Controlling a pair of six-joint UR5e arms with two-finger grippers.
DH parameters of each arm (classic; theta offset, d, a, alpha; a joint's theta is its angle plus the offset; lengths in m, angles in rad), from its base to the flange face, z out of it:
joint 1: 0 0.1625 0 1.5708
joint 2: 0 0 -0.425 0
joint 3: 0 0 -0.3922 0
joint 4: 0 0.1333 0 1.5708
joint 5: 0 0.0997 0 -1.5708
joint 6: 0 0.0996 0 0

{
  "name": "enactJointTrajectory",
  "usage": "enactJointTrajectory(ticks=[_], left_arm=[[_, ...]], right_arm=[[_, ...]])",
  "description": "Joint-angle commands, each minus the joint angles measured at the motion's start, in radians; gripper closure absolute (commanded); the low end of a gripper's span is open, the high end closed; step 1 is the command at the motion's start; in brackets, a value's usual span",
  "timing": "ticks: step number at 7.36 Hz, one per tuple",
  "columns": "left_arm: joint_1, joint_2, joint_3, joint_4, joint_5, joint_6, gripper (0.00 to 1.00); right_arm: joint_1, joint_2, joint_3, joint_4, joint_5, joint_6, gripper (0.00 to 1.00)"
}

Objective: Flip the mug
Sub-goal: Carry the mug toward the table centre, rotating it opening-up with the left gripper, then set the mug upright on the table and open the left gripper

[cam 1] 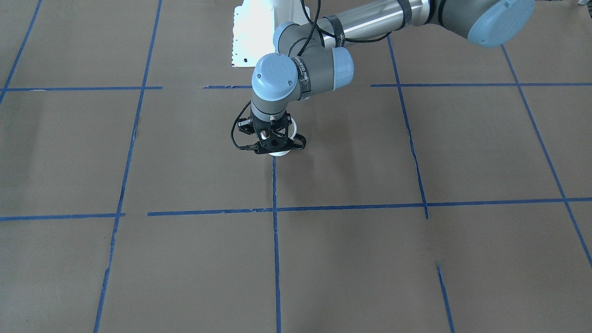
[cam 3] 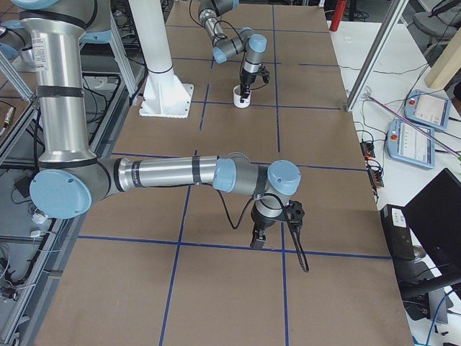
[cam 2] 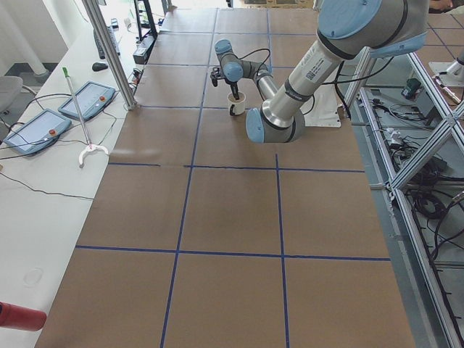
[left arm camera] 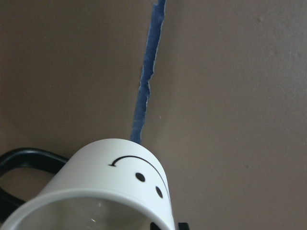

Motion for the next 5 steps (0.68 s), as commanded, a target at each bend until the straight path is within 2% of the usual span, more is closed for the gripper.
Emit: enactJointTrajectory(ticks=[1,2,3,4,5], left_arm=[[-0.049,0.006,-0.129,0.107,0.014,0.007,0.00],[-0.097,0.052,-0.269,0.175,0.014,0.049,0.00],[-0.160,0.152,-0.407,0.194,0.013,0.135,0.00],[-0.253,0.270,-0.503,0.194,0.010,0.268,0.00],[-0.359,0.378,-0.549,0.194,0.007,0.465,0.00]], right_arm=[[0.000,0.000,0.000,0.000,0.000,0.000,0.00],[0.000,0.000,0.000,0.000,0.000,0.000,0.00],[0.000,0.000,0.000,0.000,0.000,0.000,0.00],[0.000,0.000,0.000,0.000,0.000,0.000,0.00],[0.000,0.000,0.000,0.000,0.000,0.000,0.00]])
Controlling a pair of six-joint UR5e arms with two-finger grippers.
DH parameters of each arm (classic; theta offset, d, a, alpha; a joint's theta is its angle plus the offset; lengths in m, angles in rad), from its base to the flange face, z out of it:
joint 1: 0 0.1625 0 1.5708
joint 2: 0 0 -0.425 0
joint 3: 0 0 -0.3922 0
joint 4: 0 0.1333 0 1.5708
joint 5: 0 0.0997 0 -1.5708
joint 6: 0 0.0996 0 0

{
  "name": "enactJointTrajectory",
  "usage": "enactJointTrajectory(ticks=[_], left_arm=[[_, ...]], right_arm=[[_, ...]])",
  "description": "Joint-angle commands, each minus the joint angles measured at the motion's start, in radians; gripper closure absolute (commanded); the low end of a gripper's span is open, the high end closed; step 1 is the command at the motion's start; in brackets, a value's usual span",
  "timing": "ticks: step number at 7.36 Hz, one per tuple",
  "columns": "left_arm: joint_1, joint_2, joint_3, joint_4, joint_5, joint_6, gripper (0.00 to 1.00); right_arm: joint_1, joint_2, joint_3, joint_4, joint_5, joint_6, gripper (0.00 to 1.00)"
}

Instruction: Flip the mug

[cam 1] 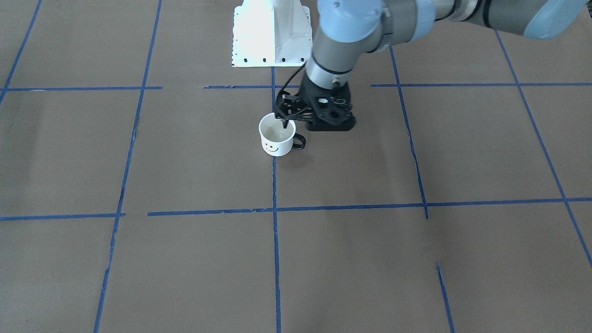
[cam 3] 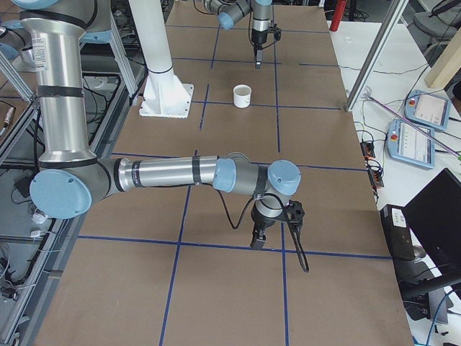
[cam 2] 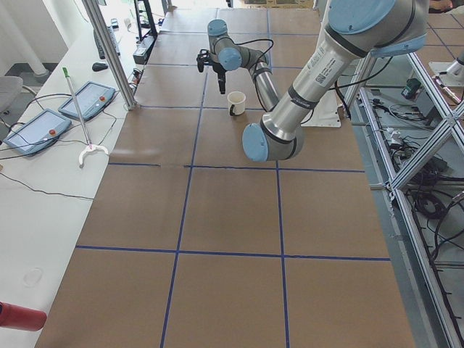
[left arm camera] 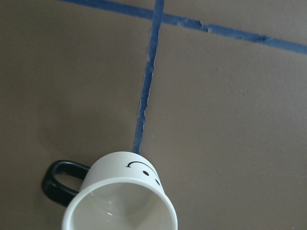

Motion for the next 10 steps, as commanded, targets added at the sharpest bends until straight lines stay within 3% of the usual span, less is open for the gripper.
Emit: enactJointTrajectory(ticks=[1,3,5,6,10], left_arm=[[-0.229,0.258,-0.102,0.005,-0.016,0.436,0.00],[-0.482,0.473,-0.074,0.004,-0.117,0.876,0.00],[-0.678,0.635,0.037,-0.007,-0.206,1.182,0.00],[-0.712,0.657,0.105,-0.008,-0.206,1.264,0.00],[-0.793,0.726,0.118,-0.028,-0.208,1.274,0.00]], right_arm=[[0.000,0.000,0.000,0.000,0.000,0.000,0.00],[0.000,0.000,0.000,0.000,0.000,0.000,0.00],[0.000,0.000,0.000,0.000,0.000,0.000,0.00],[0.000,0.000,0.000,0.000,0.000,0.000,0.00],[0.000,0.000,0.000,0.000,0.000,0.000,0.00]])
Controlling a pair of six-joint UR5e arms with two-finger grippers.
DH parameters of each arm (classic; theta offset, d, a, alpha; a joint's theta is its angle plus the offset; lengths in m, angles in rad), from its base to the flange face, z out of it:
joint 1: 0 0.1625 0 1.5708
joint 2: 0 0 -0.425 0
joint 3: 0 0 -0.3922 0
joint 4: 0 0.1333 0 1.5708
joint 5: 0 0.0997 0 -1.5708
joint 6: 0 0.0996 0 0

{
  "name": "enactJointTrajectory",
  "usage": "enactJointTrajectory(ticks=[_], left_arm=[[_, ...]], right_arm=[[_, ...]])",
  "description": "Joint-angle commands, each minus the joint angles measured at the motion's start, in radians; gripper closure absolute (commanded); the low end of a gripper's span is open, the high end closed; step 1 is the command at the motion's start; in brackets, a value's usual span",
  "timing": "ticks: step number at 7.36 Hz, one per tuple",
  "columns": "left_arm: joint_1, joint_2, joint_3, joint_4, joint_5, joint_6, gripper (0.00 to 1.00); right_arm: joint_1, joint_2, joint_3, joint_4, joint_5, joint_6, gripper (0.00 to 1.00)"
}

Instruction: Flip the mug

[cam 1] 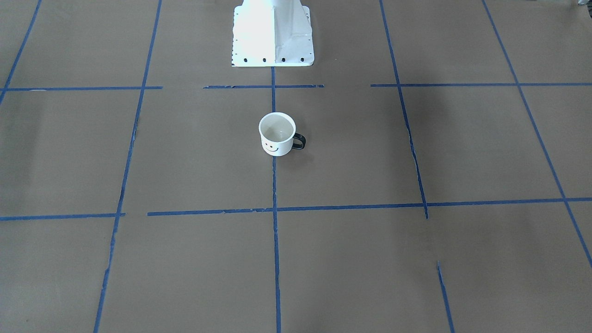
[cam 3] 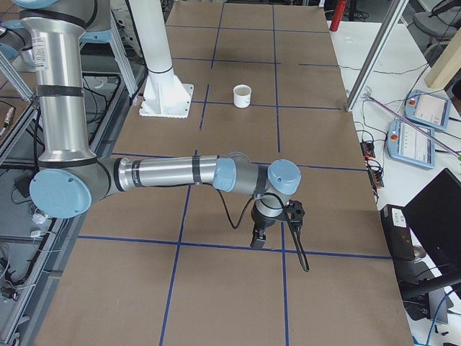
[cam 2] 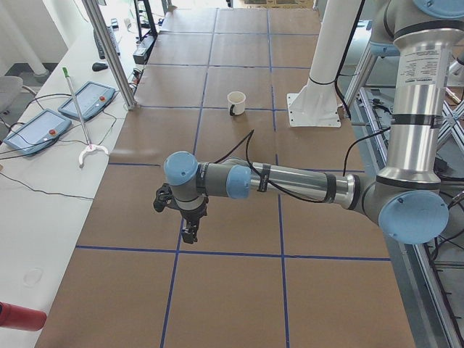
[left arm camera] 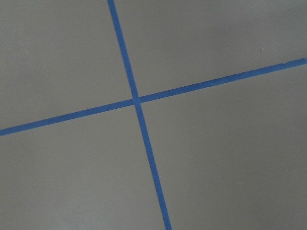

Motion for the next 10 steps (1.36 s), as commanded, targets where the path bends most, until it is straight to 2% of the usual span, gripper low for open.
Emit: enactJointTrajectory(ticks=[1,10], left_arm=[[-0.023,0.014,0.000,-0.007,0.003,0.002,0.00],[-0.022,0.024,0.005,-0.013,0.004,0.000,0.00]], right_arm=[[0.000,0.000,0.000,0.000,0.000,0.000,0.00],[0.000,0.000,0.000,0.000,0.000,0.000,0.00]])
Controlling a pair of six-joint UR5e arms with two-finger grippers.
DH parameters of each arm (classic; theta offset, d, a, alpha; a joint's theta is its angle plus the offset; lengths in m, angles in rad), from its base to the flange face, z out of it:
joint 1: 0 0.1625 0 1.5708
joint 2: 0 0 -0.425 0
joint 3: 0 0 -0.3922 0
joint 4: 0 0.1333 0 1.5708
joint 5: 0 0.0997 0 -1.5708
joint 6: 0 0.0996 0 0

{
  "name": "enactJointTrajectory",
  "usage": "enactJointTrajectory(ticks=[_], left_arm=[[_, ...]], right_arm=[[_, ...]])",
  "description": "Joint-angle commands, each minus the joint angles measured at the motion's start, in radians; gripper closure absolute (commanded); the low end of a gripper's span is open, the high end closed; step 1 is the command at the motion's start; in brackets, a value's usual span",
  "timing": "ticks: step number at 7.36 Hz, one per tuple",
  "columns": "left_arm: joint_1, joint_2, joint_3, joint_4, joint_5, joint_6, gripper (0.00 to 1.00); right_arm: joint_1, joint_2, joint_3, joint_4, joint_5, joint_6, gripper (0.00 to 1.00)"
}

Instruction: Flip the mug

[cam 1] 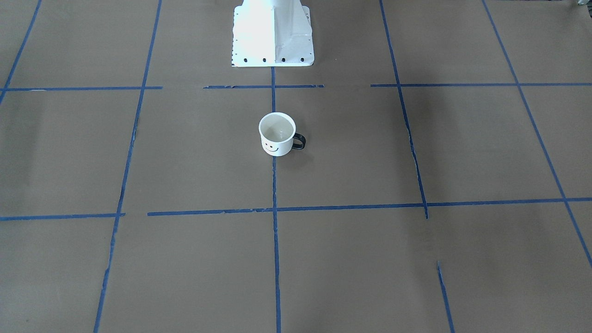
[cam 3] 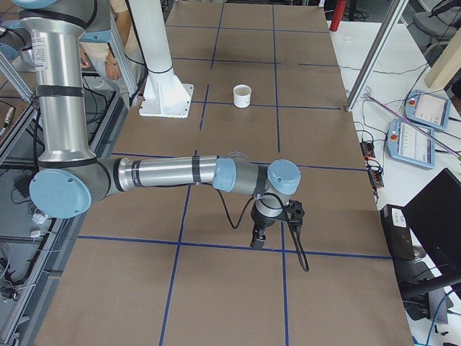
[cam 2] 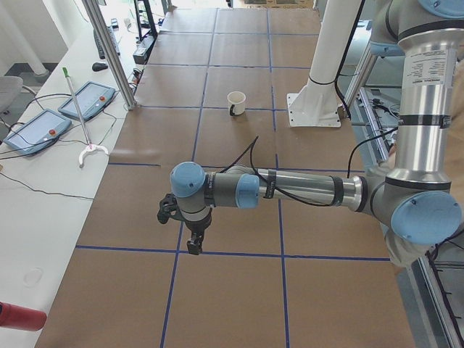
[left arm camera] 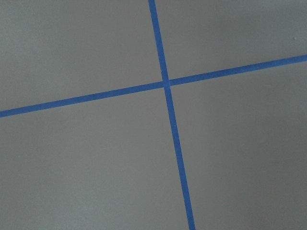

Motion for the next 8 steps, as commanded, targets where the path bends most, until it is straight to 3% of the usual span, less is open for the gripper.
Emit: enactJointTrajectory(ticks=[1,8], left_arm=[[0.001,-0.001,-0.001,0.000,-0.001,-0.001,0.00],[0.001,0.000,0.003,-0.055,-0.003,-0.001,0.00]], right_arm=[[0.000,0.000,0.000,0.000,0.000,0.000,0.00],[0.000,0.000,0.000,0.000,0.000,0.000,0.00]])
